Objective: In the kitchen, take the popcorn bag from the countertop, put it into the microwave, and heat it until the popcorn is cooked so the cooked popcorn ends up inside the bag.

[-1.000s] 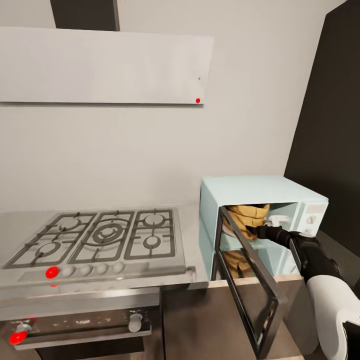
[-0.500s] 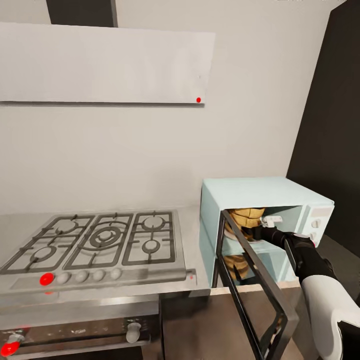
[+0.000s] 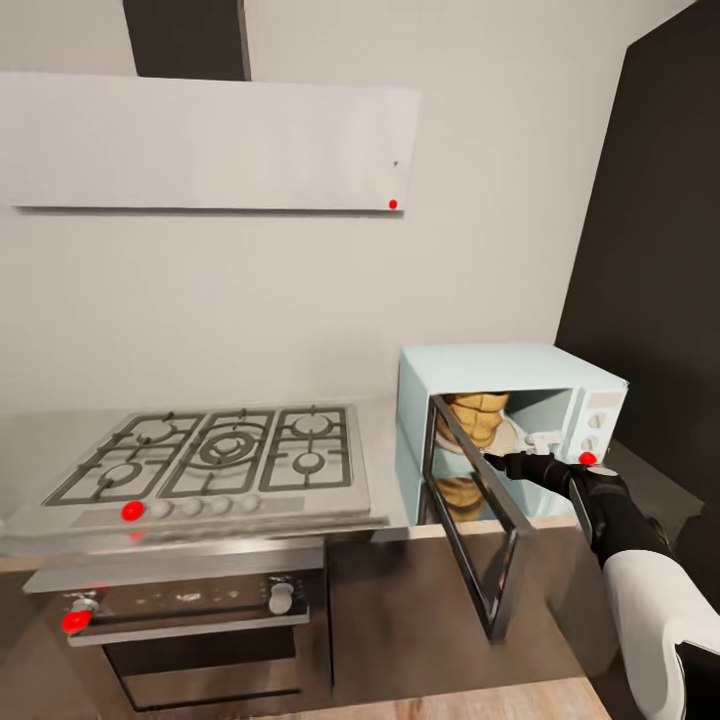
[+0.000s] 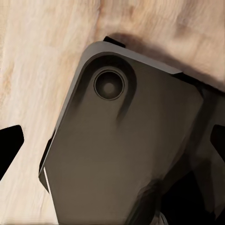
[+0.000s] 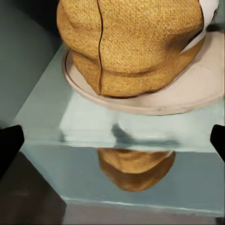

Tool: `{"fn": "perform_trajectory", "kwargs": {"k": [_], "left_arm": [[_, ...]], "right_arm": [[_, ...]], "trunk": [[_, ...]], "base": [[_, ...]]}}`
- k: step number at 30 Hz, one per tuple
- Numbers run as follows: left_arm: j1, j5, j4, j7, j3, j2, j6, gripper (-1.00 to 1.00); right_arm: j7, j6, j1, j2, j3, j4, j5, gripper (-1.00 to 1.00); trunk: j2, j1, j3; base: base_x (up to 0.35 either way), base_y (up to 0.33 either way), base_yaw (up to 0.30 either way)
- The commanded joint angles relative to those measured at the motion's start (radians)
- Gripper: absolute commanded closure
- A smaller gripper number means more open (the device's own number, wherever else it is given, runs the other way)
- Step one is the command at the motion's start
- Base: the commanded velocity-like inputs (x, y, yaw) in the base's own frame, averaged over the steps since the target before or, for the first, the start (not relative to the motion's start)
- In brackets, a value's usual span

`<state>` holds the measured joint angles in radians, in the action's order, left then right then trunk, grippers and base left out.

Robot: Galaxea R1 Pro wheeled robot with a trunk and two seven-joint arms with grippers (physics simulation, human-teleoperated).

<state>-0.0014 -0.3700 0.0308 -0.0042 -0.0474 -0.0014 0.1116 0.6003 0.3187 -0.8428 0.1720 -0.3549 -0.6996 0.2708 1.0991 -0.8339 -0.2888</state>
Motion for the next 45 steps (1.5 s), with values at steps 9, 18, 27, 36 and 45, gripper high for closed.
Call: {"fn": "perform_trajectory", "kwargs": {"k": [9, 18, 27, 36, 45], "left_arm": [[0.0, -0.001, 0.001, 0.0, -0.003, 0.0, 0.002, -1.0], [0.0, 0.0, 0.001, 0.0, -0.004, 0.0, 0.002, -1.0], [0.0, -0.001, 0.001, 0.0, -0.006, -0.001, 0.003, -1.0], [0.0, -0.001, 0.001, 0.0, -0.005, -0.002, 0.003, -1.0], [0.0, -0.001, 0.001, 0.0, -0.005, -0.002, 0.003, -1.0]], "right_arm": [[0.01, 0.003, -0.001, 0.006, -0.006, -0.013, 0.007, -1.0], [0.0, 0.027, -0.001, 0.031, -0.01, -0.07, 0.001, -1.0], [-0.001, 0.248, 0.002, 0.232, -0.01, -0.118, 0.008, -1.0], [-0.081, 0.1, 0.156, 0.266, -0.008, 0.235, 0.018, -1.0], [-0.239, -0.197, 0.314, 0.23, 0.017, 0.727, 0.129, -1.0]], "trunk": [[0.001, 0.001, -0.001], [0.001, 0.001, -0.001], [0.001, 0.001, -0.001], [0.001, 0.001, -0.001], [0.001, 0.001, -0.001]], "base": [[-0.335, 0.0, 0.0], [-0.334, 0.0, 0.0], [-0.158, 0.0, 0.0], [-0.001, 0.0, 0.0], [0.0, 0.0, 0.0]]}}
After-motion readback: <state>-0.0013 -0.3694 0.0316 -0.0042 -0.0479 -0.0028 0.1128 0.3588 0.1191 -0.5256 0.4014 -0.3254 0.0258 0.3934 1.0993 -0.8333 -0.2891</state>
